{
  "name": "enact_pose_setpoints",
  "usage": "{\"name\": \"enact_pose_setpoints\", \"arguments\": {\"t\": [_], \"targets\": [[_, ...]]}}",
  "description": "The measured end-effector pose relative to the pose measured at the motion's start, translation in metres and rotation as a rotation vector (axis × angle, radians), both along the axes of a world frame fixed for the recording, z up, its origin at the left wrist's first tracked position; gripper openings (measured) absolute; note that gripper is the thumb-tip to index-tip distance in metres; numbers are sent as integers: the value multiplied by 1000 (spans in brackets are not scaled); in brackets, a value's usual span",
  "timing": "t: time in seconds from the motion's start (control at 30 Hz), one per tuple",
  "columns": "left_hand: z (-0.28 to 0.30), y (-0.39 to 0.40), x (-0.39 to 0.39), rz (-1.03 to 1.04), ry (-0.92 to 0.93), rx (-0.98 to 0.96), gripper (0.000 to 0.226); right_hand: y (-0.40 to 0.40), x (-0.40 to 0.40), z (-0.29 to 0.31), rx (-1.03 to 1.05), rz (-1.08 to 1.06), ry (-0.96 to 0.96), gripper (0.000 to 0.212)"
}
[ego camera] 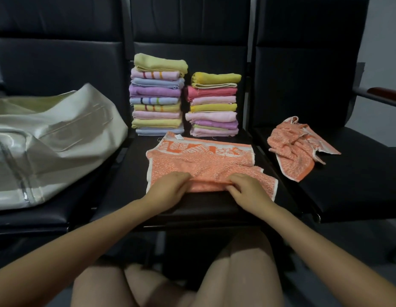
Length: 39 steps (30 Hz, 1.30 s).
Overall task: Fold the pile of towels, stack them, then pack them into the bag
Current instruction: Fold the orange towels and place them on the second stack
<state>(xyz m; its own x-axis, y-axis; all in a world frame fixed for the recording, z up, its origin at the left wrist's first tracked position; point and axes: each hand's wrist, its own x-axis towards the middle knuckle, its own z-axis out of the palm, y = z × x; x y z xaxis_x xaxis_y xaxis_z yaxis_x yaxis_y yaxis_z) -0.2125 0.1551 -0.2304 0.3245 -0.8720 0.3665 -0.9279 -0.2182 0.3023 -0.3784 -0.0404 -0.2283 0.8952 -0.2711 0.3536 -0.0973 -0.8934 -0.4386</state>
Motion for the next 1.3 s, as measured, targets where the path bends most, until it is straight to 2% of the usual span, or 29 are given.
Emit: {"name": "enact_pose_setpoints", "arguments": {"t": [0.1, 0.23, 0.3, 0.33, 0.43, 0.53, 0.6, 0.67, 0.77, 0.83, 0.93, 1.0, 1.1, 1.2, 1.3], "targets": [[10, -4, 6, 30, -1, 43, 40, -14, 2, 22, 144, 0, 83, 9], [45, -11, 20, 53, -82, 54, 21, -41, 12, 59, 46, -54, 218, 21], [61, -16, 37, 129, -120, 9, 21, -59, 22, 76, 54, -110, 215, 24], [67, -18, 47, 164, -84, -22, 23, -68, 28, 82, 78, -153, 193, 24], [76, -35, 74, 277, 176, -137, 27, -83, 53, 86, 143, -307, 27, 20], [65, -57, 89, 367, 363, -205, 28, -74, 80, 59, 226, -367, -81, 20], [45, -65, 92, 406, 383, -101, 27, -63, 91, 29, 209, -367, -27, 22], [22, -66, 93, 467, 297, -1, 27, -59, 94, 8, 109, -370, 7, 22], [17, -58, 95, 535, 250, -43, 30, -68, 93, 6, 93, -365, 16, 24], [22, -54, 97, 527, 222, 76, 33, -73, 89, 9, 78, -334, 51, 24], [31, -42, 95, 459, 266, 272, 36, -77, 82, 16, 87, -237, 206, 23], [35, -33, 96, 418, 310, 303, 35, -83, 81, 29, 166, -166, 351, 24], [45, -24, 101, 421, 325, 224, 37, -92, 84, 59, 162, -107, 515, 24], [61, -25, 108, 446, 333, 84, 35, -98, 88, 87, 108, -104, 472, 15], [70, -32, 115, 439, 318, -11, 28, -106, 98, 89, 128, -164, 422, 21]]}}
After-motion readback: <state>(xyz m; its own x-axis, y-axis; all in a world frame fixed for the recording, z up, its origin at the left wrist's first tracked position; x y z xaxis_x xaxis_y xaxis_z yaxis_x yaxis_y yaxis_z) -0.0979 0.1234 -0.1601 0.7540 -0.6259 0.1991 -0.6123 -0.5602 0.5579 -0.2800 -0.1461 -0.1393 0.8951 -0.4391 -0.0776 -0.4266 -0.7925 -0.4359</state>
